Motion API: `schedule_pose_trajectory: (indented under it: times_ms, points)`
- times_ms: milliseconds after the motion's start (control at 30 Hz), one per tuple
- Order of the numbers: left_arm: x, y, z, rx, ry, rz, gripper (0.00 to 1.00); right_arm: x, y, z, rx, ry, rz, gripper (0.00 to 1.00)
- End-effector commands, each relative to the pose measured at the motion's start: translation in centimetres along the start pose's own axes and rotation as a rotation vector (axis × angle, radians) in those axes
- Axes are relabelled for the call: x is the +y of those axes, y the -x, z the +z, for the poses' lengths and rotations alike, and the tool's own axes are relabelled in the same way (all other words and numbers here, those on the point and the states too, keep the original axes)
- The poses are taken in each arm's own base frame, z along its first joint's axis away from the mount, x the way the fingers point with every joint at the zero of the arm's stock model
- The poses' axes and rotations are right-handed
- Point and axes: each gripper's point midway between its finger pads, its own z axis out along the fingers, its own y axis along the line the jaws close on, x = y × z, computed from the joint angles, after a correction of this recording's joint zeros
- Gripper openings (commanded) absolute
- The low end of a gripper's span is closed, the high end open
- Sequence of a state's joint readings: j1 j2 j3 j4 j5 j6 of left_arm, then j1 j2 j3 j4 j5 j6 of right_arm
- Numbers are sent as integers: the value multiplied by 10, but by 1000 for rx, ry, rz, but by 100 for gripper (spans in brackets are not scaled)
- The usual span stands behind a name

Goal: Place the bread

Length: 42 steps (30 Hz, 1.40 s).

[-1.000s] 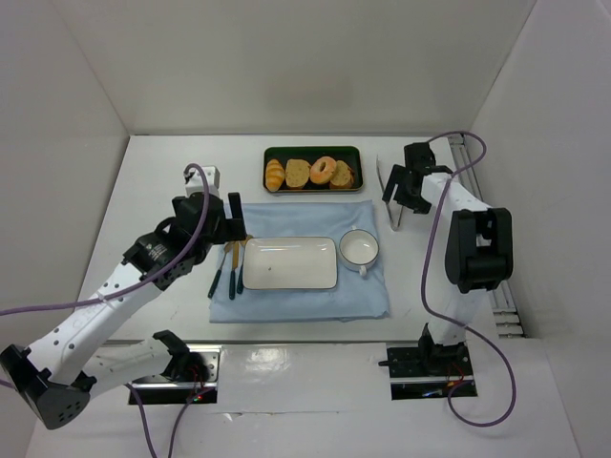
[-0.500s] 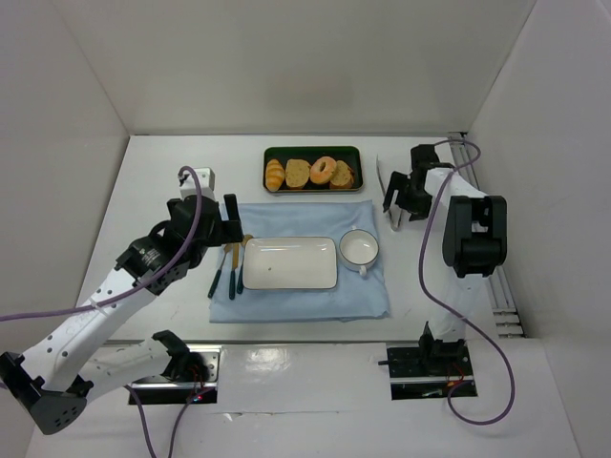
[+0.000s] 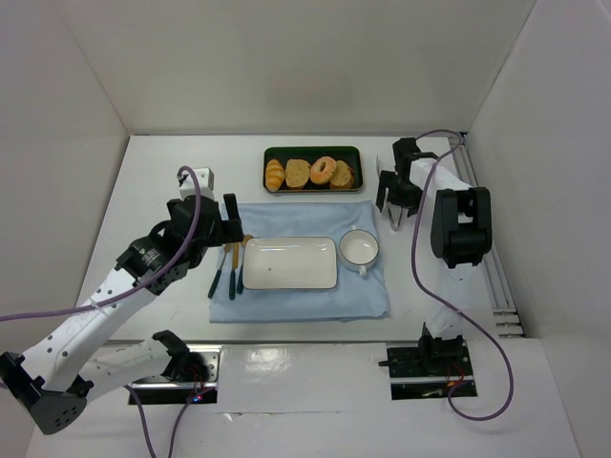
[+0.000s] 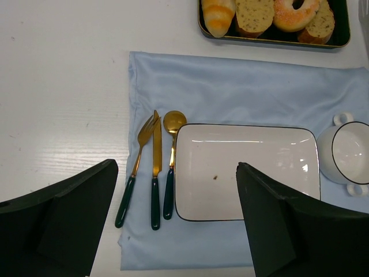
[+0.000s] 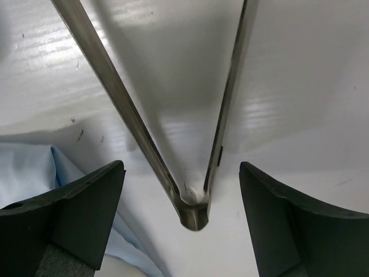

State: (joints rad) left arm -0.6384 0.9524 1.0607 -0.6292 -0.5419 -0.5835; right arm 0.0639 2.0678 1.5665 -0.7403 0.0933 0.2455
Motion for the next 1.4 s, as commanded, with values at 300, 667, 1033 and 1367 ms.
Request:
schedule_pose_trajectory:
  times_ms: [300, 667, 1033, 1367]
  points:
    - [-1, 4, -6, -16, -14, -25, 97, 5, 26, 26, -14, -68, -8, 85]
    - [0, 2, -6, -9, -10, -21, 97, 11, 25, 51, -3, -26, 19, 78]
    - [2, 0, -7, -2, -6, -16, 97, 13, 8, 58, 25, -3, 17, 60]
    - [1, 0, -7, -2, -6, -25, 97, 3, 57, -6, -201, -37, 64, 55]
